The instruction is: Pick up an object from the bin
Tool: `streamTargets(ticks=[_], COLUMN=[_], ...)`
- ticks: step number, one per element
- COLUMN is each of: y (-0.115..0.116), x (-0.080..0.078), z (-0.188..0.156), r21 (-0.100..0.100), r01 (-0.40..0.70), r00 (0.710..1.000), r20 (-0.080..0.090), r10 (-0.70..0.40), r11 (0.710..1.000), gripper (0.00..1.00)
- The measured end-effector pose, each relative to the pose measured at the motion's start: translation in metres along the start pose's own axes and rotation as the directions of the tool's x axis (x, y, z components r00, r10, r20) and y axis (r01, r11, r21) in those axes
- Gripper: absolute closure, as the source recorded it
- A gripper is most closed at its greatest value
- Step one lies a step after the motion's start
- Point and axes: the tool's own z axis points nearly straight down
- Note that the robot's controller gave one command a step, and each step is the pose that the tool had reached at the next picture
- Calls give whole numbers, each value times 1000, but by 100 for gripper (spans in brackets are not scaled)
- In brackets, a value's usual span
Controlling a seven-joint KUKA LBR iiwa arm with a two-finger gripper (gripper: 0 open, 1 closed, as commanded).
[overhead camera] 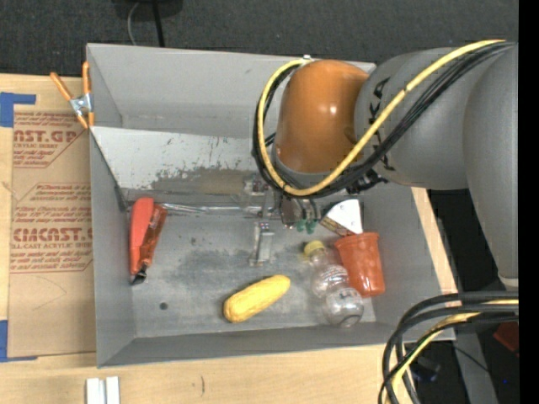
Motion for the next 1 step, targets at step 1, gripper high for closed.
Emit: streamTargets(ticks=[1], y=[-4], x=[23], z=[29], r21=[0], r01=[105], r00=[994], r20=[7], r10=[-105], r11=[994], gripper=[0])
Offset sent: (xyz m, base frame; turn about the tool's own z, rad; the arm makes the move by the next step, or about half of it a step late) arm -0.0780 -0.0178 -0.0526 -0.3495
